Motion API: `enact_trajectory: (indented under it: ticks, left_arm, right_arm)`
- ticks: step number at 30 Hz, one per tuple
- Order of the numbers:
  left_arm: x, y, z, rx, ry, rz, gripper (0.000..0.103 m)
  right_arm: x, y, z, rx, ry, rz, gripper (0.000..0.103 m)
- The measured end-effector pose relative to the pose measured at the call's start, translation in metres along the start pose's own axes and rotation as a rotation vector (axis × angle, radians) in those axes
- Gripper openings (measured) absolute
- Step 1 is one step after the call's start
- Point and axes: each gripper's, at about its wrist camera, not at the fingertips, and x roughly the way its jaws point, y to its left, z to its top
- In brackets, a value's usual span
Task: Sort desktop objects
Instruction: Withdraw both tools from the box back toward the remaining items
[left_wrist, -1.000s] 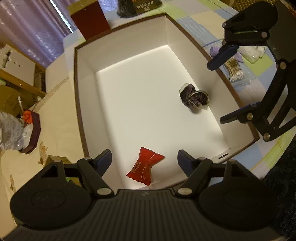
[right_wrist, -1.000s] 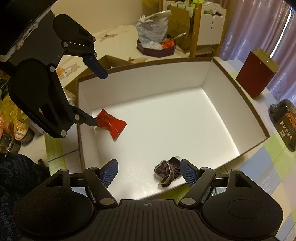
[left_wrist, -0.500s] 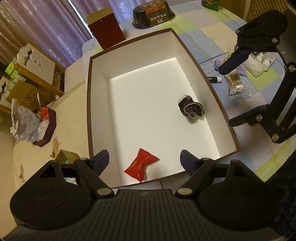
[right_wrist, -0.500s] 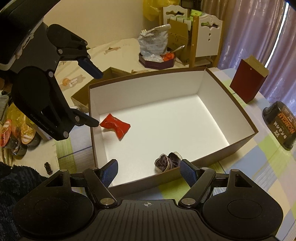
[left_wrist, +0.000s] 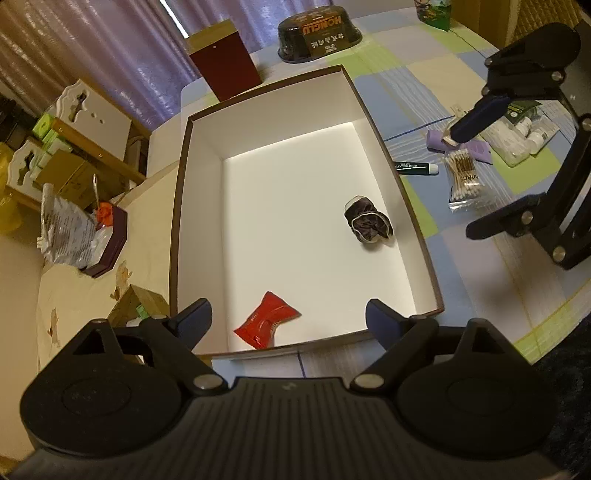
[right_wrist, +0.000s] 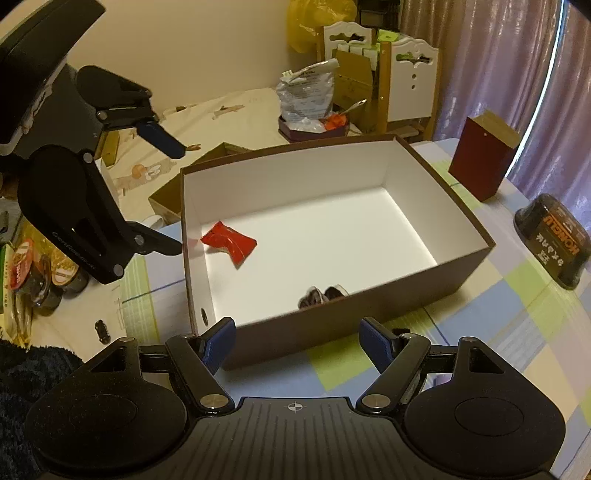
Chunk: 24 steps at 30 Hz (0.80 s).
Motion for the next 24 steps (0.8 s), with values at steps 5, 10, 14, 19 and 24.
enact_trajectory:
  ticks: [5, 10, 14, 19, 24]
  left_arm:
    - [-0.008, -0.012, -0.004, -0.062, 0.004, 0.013, 0.09]
    - [-0.018, -0.023, -0.013, -0.142, 0.004, 0.029, 0.091]
    - [-0.029, -0.034, -0.02, -0.205, -0.008, 0.043, 0.091]
    - [-0.043, -0.055, -0.022, -0.257, -0.044, 0.048, 0.091]
    - [-0.05, -0.083, -0.02, -0.288, -0.077, 0.039, 0.091]
  right_arm:
    - [-0.012, -0.011, -0.014, 0.007, -0.007, 0.011, 0.077]
    - [-0.029, -0.019, -0.029, -0.001, -0.041, 0.006, 0.1]
    - [-0.042, -0.027, -0.043, 0.014, -0.055, 0.015, 0.1]
    - [-0.061, -0.038, -0.071, 0.062, -0.068, -0.015, 0.1]
    - [-0.079, -0.051, -0.104, 0.139, -0.074, -0.066, 0.1]
